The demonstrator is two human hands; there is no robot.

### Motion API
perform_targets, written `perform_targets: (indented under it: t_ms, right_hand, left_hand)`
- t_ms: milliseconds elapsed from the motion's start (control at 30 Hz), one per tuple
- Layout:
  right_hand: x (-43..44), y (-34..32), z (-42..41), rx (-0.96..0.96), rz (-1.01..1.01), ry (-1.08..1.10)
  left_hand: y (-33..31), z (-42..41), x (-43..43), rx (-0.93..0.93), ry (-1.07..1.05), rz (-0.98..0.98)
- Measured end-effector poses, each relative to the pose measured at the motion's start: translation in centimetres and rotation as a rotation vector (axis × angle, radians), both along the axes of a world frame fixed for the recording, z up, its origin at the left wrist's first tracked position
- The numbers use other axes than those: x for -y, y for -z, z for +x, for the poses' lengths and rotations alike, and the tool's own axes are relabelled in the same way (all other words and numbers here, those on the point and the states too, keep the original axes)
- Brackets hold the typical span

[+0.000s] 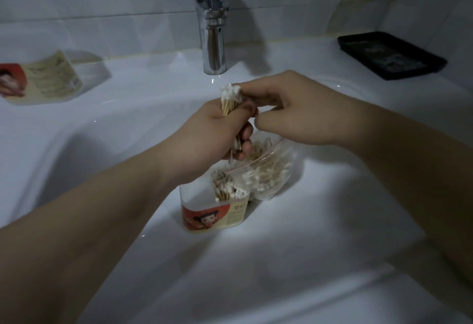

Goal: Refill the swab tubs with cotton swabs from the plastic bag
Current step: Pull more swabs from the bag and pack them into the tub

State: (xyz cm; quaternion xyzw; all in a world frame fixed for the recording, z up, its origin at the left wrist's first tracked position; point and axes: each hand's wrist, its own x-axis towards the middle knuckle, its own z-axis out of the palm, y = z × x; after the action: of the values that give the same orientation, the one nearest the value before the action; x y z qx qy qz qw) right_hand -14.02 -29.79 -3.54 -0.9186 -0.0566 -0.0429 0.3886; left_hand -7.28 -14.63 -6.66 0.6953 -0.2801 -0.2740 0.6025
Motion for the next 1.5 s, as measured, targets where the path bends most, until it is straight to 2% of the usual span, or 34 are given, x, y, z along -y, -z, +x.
perform_targets:
  t_ms: [233, 367, 467, 633, 867, 933, 1000, 1033, 1067, 1167, 1267, 1500]
  right_hand:
    - [0.0, 0.2, -0.4, -0.066, -0.192, -0.038]
    - [-0.8, 0.4, -0.2, 0.019, -0.349, -0.056]
    - [-1.1, 0.5, 0.1, 0.083, -0.456, -0.036]
    - [-0.8, 0.4, 0.2, 0.138, -0.409, -0.003]
    - [0.1, -1.3, -0.8, 0.067, -0.119, 0.124]
    - [0.7, -1.7, -1.0, 0.074, -0.075, 0.12]
    - [1.0, -1.8, -1.1, 0.01, -0.112, 0.084]
    - [1.1, -1.8, -1.0, -0.047, -0.167, 0.059]
    - [1.1, -1.7, -1.0, -0.115, -0.238, 0.038]
    - [1.1, -0.9, -0.8, -0.274, -0.403, 0.018]
    - [1.2, -0.5, -0.7, -0.296, -0.47, 0.033]
    - [0.2, 0.6, -0.4, -0.316, -0.581, -0.036]
  left_hand:
    - [-0.6, -0.1, -0.1, -0.285, -0.018, -0.096]
    - [-0.6, 0.0, 0.0, -0.429, -0.018, -0.159]
    - [-0.6, -0.1, 0.0, -0.47, 0.006, -0.126]
    - [-0.8, -0.3, -0.1, -0.496, 0.0, -0.125]
    - [0.0, 0.9, 0.1, -0.144, -0.217, -0.062]
    - [0.3, 1.5, -0.3, 0.184, -0.224, 0.077]
    - [0.4, 1.7, -0.6, 0.609, -0.156, 0.339]
    - [0.4, 1.6, -0.7, 0.737, -0.118, 0.454]
    - [0.2, 1.4, -0.8, 0.788, -0.084, 0.53]
    - [0.1, 1.3, -0.9, 0.74, -0.084, 0.613]
    - [0.2, 1.4, -1.0, 0.69, -0.13, 0.633]
    - [-0.3, 1.1, -1.0, 0.584, -0.237, 0.453]
